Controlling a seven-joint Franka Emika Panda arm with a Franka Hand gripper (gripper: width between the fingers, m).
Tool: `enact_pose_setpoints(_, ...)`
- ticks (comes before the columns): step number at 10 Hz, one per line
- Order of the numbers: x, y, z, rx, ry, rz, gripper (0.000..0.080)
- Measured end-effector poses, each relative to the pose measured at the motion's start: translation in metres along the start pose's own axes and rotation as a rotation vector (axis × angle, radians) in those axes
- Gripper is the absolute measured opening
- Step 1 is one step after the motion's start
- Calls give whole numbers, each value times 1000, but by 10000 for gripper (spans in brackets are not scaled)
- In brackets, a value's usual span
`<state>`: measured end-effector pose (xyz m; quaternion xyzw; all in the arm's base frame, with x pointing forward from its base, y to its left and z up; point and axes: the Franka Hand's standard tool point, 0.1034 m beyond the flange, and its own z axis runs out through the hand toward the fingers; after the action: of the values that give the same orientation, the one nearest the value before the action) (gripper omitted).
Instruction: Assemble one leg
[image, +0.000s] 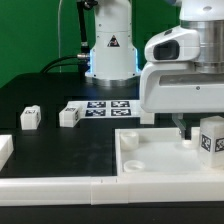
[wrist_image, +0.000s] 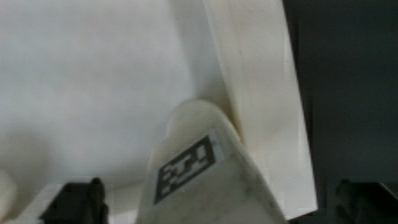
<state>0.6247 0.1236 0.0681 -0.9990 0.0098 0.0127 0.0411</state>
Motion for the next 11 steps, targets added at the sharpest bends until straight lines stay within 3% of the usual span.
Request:
enact_pose_setpoints(3,4,2,1,-51,-9,-386,649)
enact_pose_setpoints(6,4,3,1,-49,-9,-403,619)
enact_pose_setpoints(7,4,3,1,-49,-9,-403,439)
enact_pose_setpoints(8,4,3,1,-49,-9,-403,439)
enact_pose_setpoints(9,4,3,1,-49,-8,-378,289)
enact_pose_setpoints(11,4,3,2,-45,-7,-300,290)
